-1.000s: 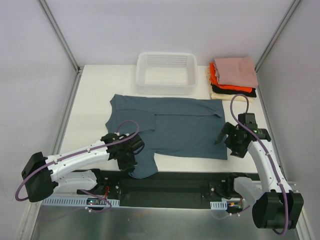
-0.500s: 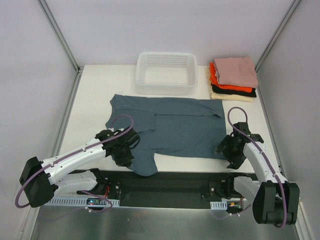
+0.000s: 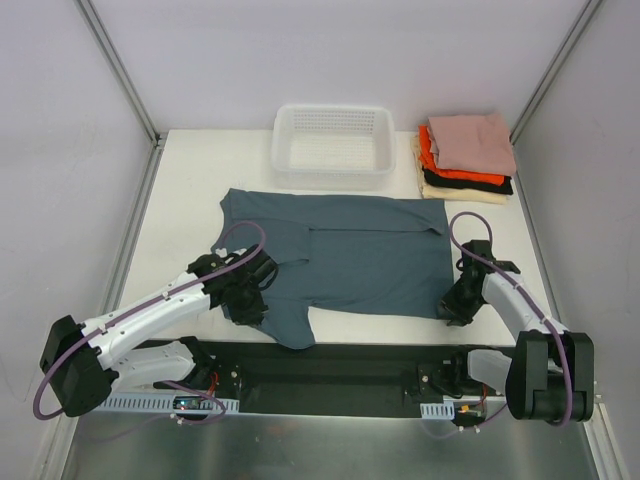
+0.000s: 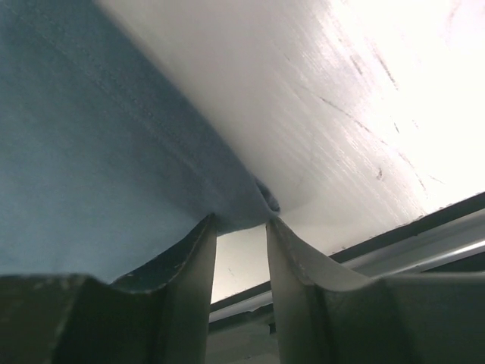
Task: Fold and stack the t-shirts
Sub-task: Fold the tshirt
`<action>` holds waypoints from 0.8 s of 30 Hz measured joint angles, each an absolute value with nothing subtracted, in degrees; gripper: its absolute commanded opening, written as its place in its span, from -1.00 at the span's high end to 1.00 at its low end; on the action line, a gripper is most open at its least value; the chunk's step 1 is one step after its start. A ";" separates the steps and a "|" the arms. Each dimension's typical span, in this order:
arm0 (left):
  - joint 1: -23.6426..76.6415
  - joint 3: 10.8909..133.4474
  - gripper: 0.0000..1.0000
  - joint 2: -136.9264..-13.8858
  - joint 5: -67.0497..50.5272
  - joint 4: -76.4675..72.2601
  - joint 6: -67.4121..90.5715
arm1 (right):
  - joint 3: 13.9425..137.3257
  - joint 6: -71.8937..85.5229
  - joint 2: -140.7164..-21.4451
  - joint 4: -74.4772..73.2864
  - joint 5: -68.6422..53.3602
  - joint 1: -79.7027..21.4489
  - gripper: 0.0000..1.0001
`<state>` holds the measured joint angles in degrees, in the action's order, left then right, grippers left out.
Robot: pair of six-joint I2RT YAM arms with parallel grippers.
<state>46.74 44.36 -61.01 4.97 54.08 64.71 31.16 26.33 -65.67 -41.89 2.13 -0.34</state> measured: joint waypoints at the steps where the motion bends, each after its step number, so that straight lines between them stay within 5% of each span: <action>1: 46.35 44.38 1.00 -61.06 4.91 53.87 64.40 | 31.16 26.30 -65.76 -41.93 2.39 -0.34 0.33; 13: 42.52 45.45 1.00 -61.52 2.50 51.59 59.27 | 32.51 23.86 -68.20 -41.89 2.72 -0.34 0.99; 24: 37.98 47.97 1.00 -62.43 0.43 50.15 54.37 | 37.41 22.44 -69.65 -38.81 0.25 -0.56 0.99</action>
